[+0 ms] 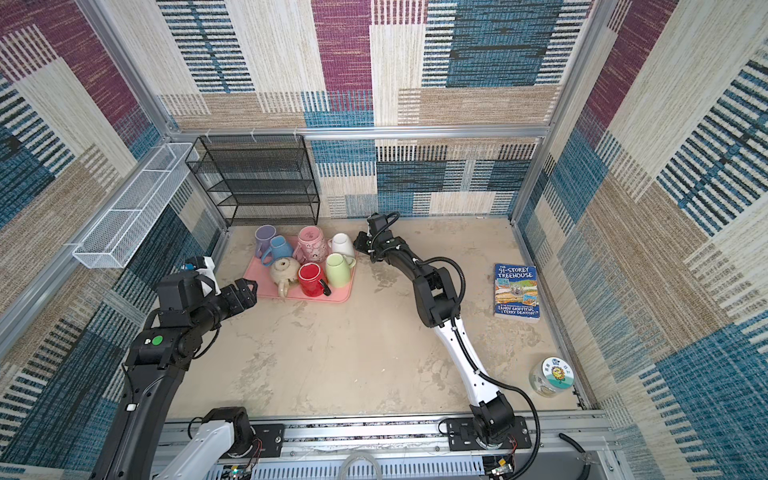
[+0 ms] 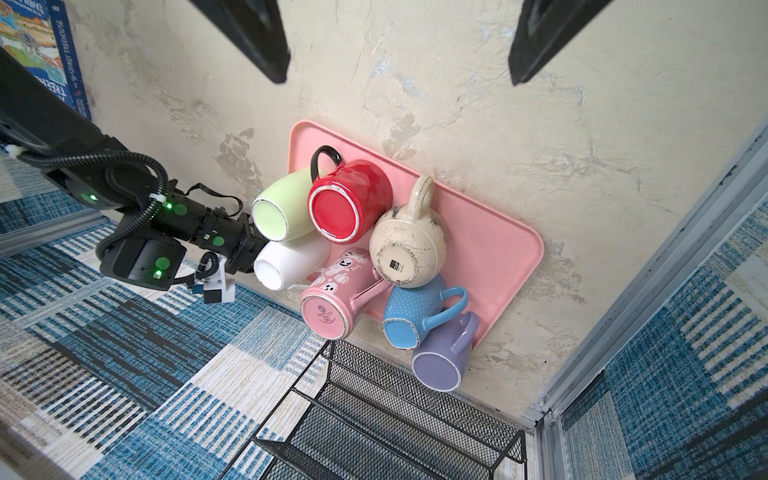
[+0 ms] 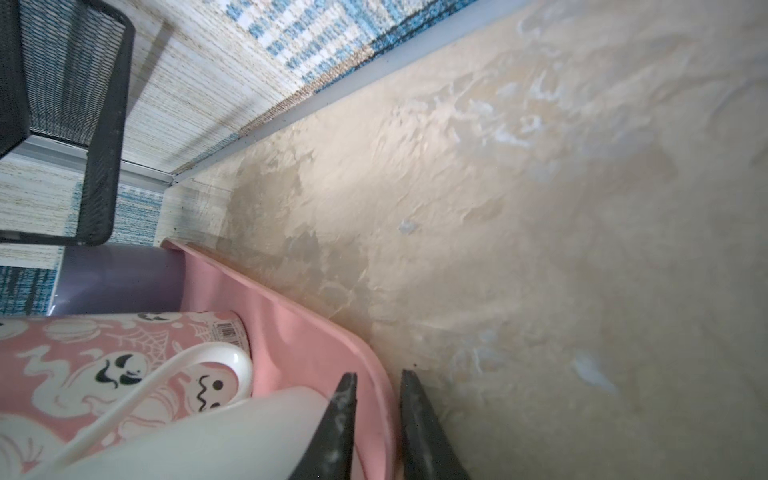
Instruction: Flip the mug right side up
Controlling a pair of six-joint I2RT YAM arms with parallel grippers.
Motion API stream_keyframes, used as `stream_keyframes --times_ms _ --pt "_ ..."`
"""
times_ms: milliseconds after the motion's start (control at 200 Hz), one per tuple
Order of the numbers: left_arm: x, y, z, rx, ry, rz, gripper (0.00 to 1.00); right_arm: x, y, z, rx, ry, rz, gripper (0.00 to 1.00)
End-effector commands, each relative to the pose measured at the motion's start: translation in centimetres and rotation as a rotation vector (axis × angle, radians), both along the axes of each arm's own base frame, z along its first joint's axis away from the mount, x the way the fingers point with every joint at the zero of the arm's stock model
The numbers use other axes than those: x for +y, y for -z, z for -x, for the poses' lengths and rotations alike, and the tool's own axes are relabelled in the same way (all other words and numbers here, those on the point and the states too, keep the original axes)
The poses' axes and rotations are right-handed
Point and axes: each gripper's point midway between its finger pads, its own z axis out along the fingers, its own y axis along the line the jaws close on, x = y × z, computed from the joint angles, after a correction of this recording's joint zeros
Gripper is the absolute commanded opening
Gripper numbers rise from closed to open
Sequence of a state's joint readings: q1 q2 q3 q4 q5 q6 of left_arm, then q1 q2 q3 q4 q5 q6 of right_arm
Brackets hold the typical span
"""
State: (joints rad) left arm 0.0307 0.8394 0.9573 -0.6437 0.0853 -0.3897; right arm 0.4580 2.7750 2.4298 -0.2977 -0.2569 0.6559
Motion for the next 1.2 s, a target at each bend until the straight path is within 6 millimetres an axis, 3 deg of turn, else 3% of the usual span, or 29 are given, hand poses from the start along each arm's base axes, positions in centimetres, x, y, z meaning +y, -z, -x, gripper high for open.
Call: stream_keyframes --times_ms 0,321,476,651,912,1192 --pt "-0.1 0.1 0.0 0.005 0.002 0.006 0.88 -0.6 3.2 1.7 0.086 0.016 0.108 0.19" --pt "-0.1 0.9 -0.2 0.027 0.006 0.002 0.88 -2.8 5.1 3.2 0.114 0.023 0.300 0.00" --pt "-0.3 1.9 -0.5 0.063 0.025 0.001 0.88 -3.9 5.3 4.0 0.112 0.015 0.363 0.00" --pt "0.0 1.4 -1.0 0.062 0.018 -0.020 0.87 -5.4 4.8 4.9 0.102 -0.002 0.398 0.00" --pt "0.6 1.4 -2.4 0.081 -0.005 -0.041 0.78 -7.6 3.5 6.5 0.070 -0.061 0.403 0.00" --pt "1.2 4.6 -4.9 0.183 -0.005 -0.079 0.62 -13.6 3.2 9.3 0.084 -0.051 0.406 0.00"
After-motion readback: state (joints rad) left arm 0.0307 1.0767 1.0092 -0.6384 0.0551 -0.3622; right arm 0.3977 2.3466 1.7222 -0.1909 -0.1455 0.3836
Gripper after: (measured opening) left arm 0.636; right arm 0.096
